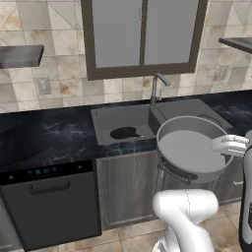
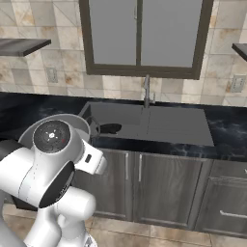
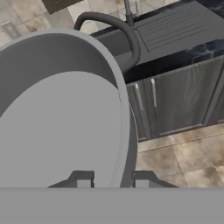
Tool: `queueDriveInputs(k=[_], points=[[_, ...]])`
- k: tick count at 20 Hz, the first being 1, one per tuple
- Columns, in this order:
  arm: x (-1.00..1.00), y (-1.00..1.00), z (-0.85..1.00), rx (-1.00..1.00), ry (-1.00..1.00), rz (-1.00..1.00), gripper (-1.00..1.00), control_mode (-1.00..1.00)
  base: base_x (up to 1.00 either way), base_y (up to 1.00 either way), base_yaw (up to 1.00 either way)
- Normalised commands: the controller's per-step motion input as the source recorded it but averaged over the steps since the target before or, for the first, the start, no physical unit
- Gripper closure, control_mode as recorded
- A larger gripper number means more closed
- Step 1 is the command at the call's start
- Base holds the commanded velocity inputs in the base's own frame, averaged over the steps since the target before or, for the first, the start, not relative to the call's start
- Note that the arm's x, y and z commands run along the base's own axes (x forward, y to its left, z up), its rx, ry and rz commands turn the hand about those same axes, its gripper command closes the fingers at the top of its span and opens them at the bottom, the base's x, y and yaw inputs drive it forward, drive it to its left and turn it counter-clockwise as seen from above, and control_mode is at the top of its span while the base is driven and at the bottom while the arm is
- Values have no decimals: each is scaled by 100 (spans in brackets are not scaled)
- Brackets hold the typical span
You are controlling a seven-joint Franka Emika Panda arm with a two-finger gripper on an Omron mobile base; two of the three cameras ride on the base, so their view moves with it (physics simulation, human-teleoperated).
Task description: Move the pot and pan from the stove into the sink.
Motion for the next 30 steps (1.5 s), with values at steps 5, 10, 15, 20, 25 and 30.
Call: queueDriveInputs(k=[5,10,15,20,25,30], points=[[0,0,0,0,0,0,100,100,81,24,-4],[0,0,0,0,0,0,100,100,70,21,-3],[0,0,0,0,0,0,100,100,47,13,-1],[0,0,0,0,0,0,100,100,15,0,0],[0,0,0,0,0,0,100,100,52,7,0],[0,0,0,0,0,0,100,100,2,0,0]])
